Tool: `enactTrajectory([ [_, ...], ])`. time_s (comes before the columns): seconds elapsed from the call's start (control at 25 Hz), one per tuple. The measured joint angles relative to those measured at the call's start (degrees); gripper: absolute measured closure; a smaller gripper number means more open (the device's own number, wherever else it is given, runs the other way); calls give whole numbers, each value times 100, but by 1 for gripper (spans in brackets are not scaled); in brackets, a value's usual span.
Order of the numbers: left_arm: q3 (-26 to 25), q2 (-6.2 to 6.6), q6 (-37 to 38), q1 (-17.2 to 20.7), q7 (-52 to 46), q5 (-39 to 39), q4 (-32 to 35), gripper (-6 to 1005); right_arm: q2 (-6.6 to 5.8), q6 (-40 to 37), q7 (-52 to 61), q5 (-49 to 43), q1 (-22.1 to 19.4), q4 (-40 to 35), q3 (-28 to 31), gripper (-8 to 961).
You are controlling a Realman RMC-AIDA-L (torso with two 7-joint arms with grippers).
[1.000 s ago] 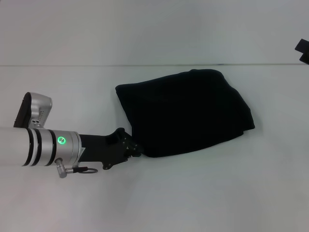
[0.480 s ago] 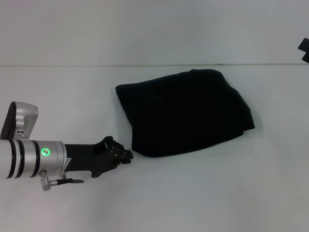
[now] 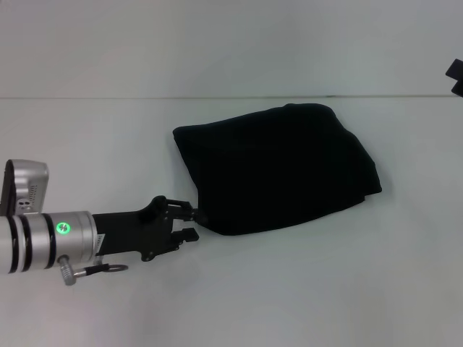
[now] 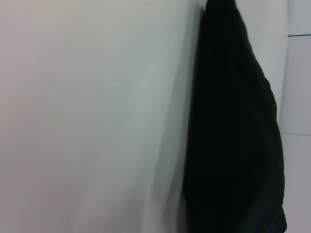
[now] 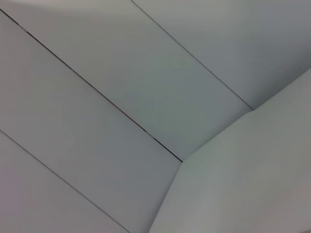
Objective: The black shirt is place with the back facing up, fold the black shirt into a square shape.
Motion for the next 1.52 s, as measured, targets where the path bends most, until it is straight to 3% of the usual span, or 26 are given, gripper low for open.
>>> enactTrajectory([
  [0.44, 142, -64, -572, -286, 13, 28, -171, 419, 2, 32, -20, 0, 15, 0, -1, 217],
  [0.76, 270, -127, -708, -338, 60, 28, -140, 428, -3, 38, -3, 0, 41, 0, 21, 217],
  [1.2, 317, -136, -713, -356, 89, -7, -132, 867, -7, 9, 14, 0, 3, 0, 35, 217],
  [1.36, 283, -169, -713, -356, 137, -22, -125, 972, -7, 4, 15, 0, -15, 0, 35, 217],
  [1.52, 277, -164, -622, -344, 241, -23, -104, 972, -1, 1, 15, 0, -20, 0, 35, 217],
])
